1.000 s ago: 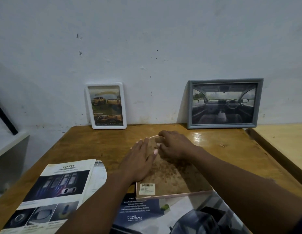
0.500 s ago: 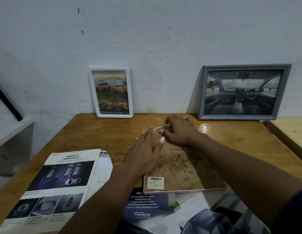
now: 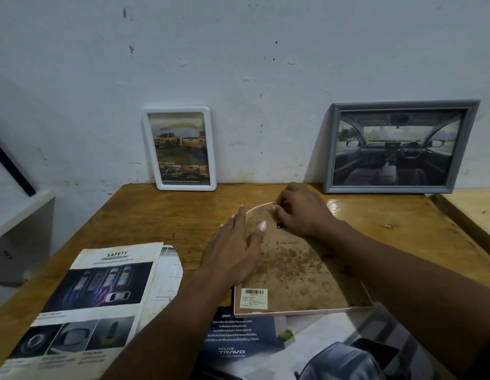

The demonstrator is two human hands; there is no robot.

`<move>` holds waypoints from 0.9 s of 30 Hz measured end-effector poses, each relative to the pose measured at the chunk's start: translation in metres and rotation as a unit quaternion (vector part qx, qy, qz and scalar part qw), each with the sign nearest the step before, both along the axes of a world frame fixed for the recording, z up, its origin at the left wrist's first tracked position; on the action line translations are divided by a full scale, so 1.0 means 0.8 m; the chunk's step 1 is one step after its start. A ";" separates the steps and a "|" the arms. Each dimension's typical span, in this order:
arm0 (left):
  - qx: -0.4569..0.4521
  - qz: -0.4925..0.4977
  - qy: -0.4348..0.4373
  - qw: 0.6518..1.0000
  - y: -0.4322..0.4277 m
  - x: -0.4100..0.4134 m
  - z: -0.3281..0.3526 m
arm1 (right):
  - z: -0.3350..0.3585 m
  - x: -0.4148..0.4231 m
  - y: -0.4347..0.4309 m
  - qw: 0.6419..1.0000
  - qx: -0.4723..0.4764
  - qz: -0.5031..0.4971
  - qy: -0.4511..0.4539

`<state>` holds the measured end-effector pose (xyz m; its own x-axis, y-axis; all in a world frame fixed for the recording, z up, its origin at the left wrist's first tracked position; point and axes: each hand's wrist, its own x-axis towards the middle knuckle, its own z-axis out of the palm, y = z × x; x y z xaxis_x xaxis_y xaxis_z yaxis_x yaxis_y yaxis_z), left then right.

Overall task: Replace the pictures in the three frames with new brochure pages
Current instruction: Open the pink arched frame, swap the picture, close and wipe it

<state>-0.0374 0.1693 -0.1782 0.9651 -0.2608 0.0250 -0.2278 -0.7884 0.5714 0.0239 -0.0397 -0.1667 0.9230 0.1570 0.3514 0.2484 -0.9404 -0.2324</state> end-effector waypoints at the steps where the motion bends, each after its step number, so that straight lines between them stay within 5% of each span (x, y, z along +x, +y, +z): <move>1: 0.002 0.000 0.000 1.000 0.000 0.000 0.000 | -0.002 -0.003 -0.002 1.000 -0.004 0.004 -0.003; 27: 0.008 0.008 0.008 1.000 -0.002 -0.002 0.003 | 0.005 -0.010 0.017 0.999 -0.031 0.027 0.014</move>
